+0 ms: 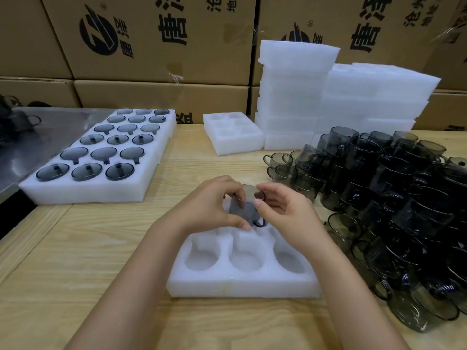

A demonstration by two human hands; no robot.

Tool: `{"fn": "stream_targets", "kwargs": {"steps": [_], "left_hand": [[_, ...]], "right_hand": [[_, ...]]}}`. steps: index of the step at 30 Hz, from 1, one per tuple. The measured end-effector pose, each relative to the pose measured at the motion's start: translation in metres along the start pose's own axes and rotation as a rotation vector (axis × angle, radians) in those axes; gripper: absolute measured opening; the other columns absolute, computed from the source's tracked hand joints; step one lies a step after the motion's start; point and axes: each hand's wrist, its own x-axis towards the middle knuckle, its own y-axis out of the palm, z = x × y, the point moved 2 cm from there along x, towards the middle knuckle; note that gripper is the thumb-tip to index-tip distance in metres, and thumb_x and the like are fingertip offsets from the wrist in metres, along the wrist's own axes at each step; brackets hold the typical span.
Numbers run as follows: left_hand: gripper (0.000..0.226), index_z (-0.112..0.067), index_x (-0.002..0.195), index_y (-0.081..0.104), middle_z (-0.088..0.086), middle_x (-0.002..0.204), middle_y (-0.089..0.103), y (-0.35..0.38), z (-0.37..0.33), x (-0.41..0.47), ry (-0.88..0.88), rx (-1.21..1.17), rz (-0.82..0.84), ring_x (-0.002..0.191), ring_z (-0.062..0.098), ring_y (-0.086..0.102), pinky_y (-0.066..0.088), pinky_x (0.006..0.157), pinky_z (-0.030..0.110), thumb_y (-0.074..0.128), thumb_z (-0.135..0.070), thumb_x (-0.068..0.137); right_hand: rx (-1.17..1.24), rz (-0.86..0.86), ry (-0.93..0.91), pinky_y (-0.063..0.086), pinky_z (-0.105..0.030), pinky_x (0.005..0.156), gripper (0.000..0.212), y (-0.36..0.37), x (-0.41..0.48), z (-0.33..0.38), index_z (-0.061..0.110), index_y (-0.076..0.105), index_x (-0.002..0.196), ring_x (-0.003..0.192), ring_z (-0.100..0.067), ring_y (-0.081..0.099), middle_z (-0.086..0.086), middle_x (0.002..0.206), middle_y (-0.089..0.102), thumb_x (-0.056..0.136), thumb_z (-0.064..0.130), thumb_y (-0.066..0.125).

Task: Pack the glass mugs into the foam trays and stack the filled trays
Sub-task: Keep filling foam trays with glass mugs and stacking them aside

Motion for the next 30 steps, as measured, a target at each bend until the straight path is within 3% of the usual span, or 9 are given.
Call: {"fn": "stream_targets", "kwargs": {"steps": [4, 6, 9, 13, 16, 20, 27, 30], "left_hand": [[0.032, -0.041, 0.089, 0.070, -0.023, 0.101, 0.062, -0.001, 0.000, -0.003, -0.025, -0.035, 0.034, 0.103, -0.007, 0.054, 0.041, 0.088, 0.015, 0.069, -0.063, 0.066], [0.028, -0.038, 0.094, 0.072, -0.024, 0.104, 0.066, -0.001, 0.001, -0.003, -0.039, -0.071, 0.038, 0.110, -0.008, 0.053, 0.041, 0.096, 0.020, 0.061, -0.058, 0.077], [0.019, -0.046, 0.102, 0.063, -0.022, 0.107, 0.066, -0.001, 0.002, -0.003, -0.065, -0.057, 0.028, 0.108, -0.006, 0.056, 0.043, 0.095, 0.026, 0.063, -0.045, 0.083], [0.043, -0.041, 0.127, 0.056, -0.024, 0.129, 0.056, 0.002, 0.008, -0.006, -0.129, 0.014, 0.071, 0.125, -0.005, 0.047, 0.038, 0.103, 0.023, 0.067, -0.041, 0.085], [0.051, -0.035, 0.134, 0.053, -0.019, 0.139, 0.049, 0.006, 0.009, -0.007, -0.176, 0.078, 0.099, 0.133, -0.004, 0.037, 0.031, 0.109, 0.025, 0.066, -0.043, 0.085], [0.053, -0.029, 0.141, 0.044, -0.014, 0.151, 0.034, 0.013, 0.005, -0.005, -0.171, 0.200, 0.169, 0.143, 0.001, 0.020, 0.017, 0.117, 0.031, 0.058, -0.040, 0.092], [0.053, -0.026, 0.152, 0.017, -0.013, 0.160, 0.006, 0.024, 0.000, -0.014, -0.139, 0.476, 0.217, 0.145, 0.000, 0.000, -0.002, 0.117, 0.031, 0.026, -0.042, 0.102], [0.051, -0.030, 0.152, 0.009, -0.016, 0.159, -0.002, 0.028, 0.002, -0.018, -0.129, 0.506, 0.211, 0.144, -0.002, -0.006, -0.007, 0.117, 0.032, 0.020, -0.036, 0.103]], "right_hand": [[-0.197, 0.032, -0.001, 0.044, -0.023, 0.097, 0.052, 0.000, -0.002, -0.001, 0.028, 0.058, 0.125, 0.108, 0.001, 0.058, 0.017, 0.113, 0.065, 0.075, 0.037, 0.069], [-0.298, 0.041, -0.007, 0.040, -0.021, 0.099, 0.054, -0.003, -0.003, 0.001, 0.031, 0.058, 0.126, 0.114, 0.002, 0.052, 0.022, 0.115, 0.063, 0.074, 0.043, 0.068], [-0.438, 0.050, -0.030, 0.033, -0.011, 0.089, 0.047, -0.006, -0.004, 0.003, 0.037, 0.059, 0.123, 0.118, 0.001, 0.047, 0.029, 0.112, 0.061, 0.078, 0.043, 0.069], [-0.585, 0.101, -0.071, 0.026, -0.015, 0.093, 0.048, -0.004, -0.005, 0.006, 0.033, 0.056, 0.128, 0.127, -0.005, 0.041, 0.021, 0.125, 0.058, 0.082, 0.043, 0.066], [-0.646, 0.168, -0.118, 0.005, -0.008, 0.099, 0.043, 0.001, -0.005, 0.006, 0.028, 0.056, 0.129, 0.138, -0.005, 0.022, 0.014, 0.135, 0.051, 0.087, 0.039, 0.062], [-0.855, 0.304, -0.091, -0.008, -0.027, 0.112, 0.052, 0.006, -0.001, 0.000, 0.022, 0.034, 0.145, 0.145, -0.008, 0.003, 0.007, 0.156, 0.020, 0.096, 0.039, 0.045], [-1.011, 0.362, 0.012, -0.020, -0.044, 0.110, 0.065, 0.017, -0.012, 0.001, 0.020, 0.003, 0.151, 0.143, -0.002, -0.011, 0.009, 0.158, -0.003, 0.096, 0.053, 0.009], [-1.065, 0.384, 0.063, -0.024, -0.049, 0.109, 0.069, 0.024, -0.015, 0.002, 0.021, -0.009, 0.150, 0.141, -0.004, -0.020, 0.011, 0.157, -0.015, 0.093, 0.057, 0.003]]}}
